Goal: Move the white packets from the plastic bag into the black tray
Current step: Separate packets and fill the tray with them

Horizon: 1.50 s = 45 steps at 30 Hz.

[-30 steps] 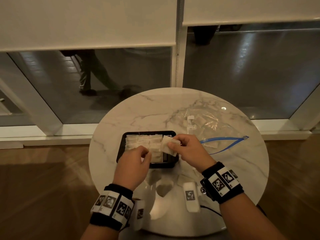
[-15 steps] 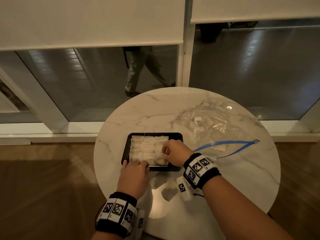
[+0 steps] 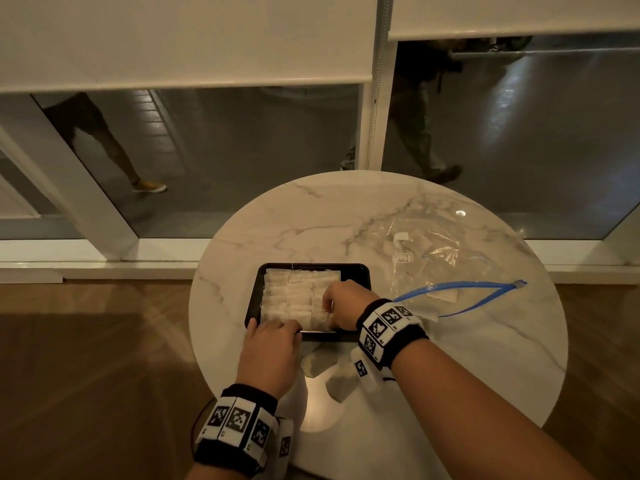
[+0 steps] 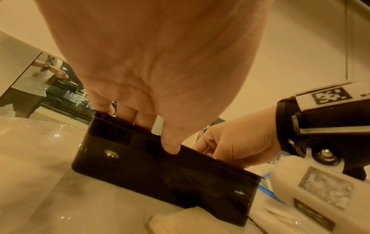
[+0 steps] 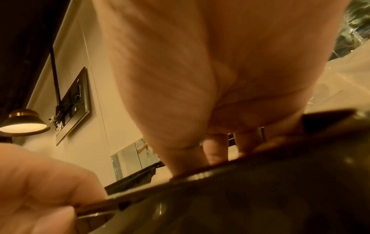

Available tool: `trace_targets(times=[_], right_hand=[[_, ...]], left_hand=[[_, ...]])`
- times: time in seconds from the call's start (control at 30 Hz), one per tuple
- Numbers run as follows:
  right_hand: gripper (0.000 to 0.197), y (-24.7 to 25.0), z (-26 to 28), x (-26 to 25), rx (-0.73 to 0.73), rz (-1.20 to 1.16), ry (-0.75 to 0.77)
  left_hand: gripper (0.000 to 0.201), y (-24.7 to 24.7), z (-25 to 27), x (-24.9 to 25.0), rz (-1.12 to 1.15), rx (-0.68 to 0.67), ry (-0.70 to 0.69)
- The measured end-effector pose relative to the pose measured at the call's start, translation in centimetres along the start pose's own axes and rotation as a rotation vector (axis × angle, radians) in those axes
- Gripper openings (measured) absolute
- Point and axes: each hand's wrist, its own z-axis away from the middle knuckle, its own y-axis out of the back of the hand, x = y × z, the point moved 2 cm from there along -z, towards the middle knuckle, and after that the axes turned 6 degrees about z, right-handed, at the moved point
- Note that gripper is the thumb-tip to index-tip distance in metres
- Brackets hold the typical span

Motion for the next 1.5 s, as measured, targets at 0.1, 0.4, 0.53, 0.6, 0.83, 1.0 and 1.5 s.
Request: trace_targets(times=[0.1,0.4,0.53,0.6,0.83,1.0,1.5], right_hand=[[0.028,0.0,0.0,-0.4,0.0,0.019,0.019],[0.03,0.2,0.3,-0.6,0.075,0.018,-0.002],[0.039,0.5,0.5,-0.2,0.129,-0.062,0.015],[0.031,0.9,0.8,0.1,0.207,-0.128,0.02],[0.009,2.1,3.5,2.5,0.459,-0.484,-0.019],[0.013,1.0,5.5,4.2,0.427,-0.453,-0.047],[0.009,-0.2,8.7,8.5,0.434,-0.629,-0.106]], left_hand=[[0.028,0.0,-0.1,0.1,-0.008,-0.013,0.003],[0.032,0.2,-0.1,0.3,0.032,-0.037,0.03],[0.041,0.4,-0.5,1.1,0.073,-0.057,0.066],[0.046,0.7,-0.6,1.7,0.067,-0.068,0.078],[0.047,0.6,-1.0,3.0,-0.147,-0.217,0.075],[0.053,0.3,-1.0,3.5,-0.2,-0.257,0.104],[0.054,0.2,-1.2,3.9,-0.133,-0.269,0.139]])
